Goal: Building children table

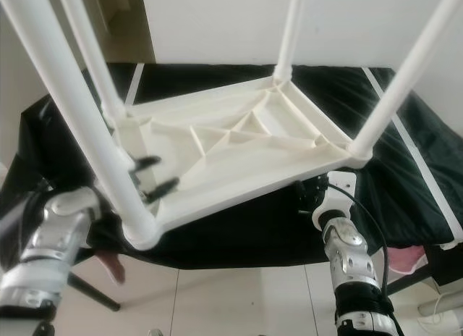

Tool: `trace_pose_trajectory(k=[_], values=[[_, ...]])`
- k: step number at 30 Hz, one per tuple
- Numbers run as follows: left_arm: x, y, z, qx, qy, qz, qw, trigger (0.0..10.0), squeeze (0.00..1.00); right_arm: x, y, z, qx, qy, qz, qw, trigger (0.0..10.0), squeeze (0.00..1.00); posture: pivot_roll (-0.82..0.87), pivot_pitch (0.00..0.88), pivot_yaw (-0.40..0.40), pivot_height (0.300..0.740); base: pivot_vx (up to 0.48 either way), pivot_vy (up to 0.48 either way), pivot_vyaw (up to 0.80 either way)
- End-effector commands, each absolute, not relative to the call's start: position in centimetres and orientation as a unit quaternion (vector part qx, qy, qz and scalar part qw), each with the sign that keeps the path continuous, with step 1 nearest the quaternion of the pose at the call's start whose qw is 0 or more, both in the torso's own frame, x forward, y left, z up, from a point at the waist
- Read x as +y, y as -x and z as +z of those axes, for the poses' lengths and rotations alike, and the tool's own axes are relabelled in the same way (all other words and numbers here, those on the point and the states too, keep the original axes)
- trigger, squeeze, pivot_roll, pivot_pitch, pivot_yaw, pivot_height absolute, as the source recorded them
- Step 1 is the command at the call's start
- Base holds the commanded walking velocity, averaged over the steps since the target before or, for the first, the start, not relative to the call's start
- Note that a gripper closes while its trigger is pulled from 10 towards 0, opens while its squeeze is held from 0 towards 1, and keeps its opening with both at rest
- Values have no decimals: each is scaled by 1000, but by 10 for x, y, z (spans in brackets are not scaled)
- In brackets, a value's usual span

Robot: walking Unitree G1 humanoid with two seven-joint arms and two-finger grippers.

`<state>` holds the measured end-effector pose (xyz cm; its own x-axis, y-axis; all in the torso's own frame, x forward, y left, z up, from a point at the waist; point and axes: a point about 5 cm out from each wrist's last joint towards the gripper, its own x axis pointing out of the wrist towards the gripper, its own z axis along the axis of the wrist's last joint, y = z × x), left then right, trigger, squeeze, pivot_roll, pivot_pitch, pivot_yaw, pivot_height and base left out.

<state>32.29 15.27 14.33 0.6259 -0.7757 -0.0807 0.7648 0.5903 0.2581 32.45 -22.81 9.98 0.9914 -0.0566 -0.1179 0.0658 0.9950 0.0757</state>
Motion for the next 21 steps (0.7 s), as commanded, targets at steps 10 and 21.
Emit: trace_pose_trajectory(k=[10, 21], values=[[104, -311, 138, -7, -120, -507, 854, 10000, 0, -200, -346, 100, 58, -58, 2, 997, 10000, 0, 9, 45, -14, 740, 0, 0, 0], [64, -302, 157, -54, -52, -520, 851, 10000, 0, -178, -340, 91, 55, -59, 82, 993, 10000, 0, -11, 45, 4, 740, 0, 0, 0]])
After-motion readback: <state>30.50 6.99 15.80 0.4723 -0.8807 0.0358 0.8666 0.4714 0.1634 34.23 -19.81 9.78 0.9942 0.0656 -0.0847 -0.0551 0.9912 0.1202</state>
